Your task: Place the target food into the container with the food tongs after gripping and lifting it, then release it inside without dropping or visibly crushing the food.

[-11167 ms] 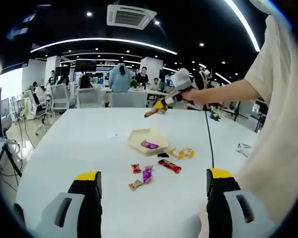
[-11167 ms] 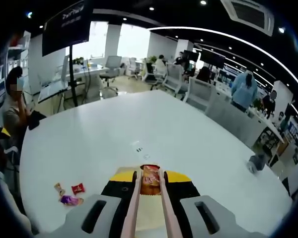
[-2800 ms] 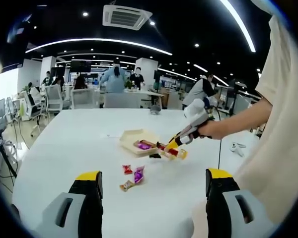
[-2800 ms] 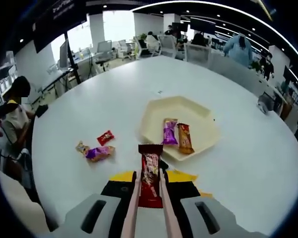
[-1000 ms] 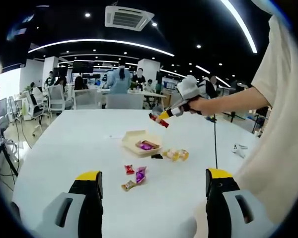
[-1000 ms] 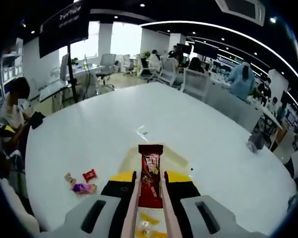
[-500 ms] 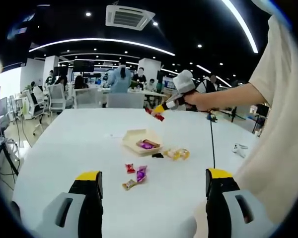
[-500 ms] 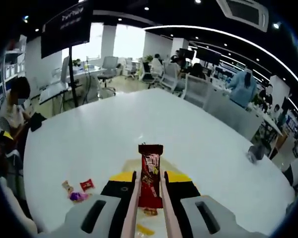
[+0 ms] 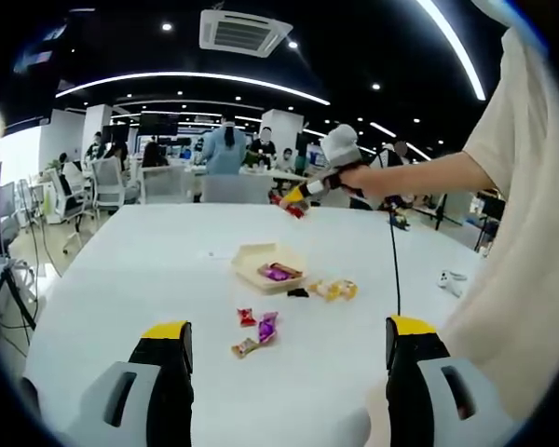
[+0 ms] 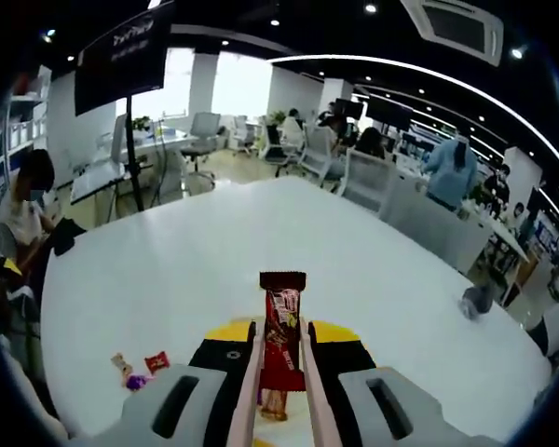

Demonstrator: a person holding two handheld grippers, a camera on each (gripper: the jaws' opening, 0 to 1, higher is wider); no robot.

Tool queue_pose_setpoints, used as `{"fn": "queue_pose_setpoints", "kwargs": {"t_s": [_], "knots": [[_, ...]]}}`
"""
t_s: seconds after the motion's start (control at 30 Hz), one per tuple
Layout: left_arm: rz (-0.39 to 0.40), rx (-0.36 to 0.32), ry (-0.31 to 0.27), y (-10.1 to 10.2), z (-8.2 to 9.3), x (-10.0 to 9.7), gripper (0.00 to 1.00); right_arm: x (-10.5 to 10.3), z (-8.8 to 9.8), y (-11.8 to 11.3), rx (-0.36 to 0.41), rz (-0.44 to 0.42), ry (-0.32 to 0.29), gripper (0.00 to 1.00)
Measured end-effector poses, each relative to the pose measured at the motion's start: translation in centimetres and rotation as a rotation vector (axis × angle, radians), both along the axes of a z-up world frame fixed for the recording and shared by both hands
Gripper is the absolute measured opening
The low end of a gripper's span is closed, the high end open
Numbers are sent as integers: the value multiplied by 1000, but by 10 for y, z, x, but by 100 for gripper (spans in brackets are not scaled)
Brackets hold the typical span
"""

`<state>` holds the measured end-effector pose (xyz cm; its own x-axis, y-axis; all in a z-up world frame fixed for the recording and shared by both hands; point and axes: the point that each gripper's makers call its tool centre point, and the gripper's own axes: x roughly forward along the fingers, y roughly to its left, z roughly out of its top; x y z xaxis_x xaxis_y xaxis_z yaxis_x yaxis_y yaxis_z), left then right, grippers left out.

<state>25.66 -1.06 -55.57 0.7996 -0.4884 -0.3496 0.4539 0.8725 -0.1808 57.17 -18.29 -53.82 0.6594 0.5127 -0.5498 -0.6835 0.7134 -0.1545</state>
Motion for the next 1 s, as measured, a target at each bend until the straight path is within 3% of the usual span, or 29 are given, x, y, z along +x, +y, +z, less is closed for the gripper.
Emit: {"fn": "queue_pose_setpoints", "kwargs": {"t_s": [1.0], "knots": [[3, -3, -1, 2, 0, 3, 85, 29, 33, 13, 19, 6, -59, 22]]}}
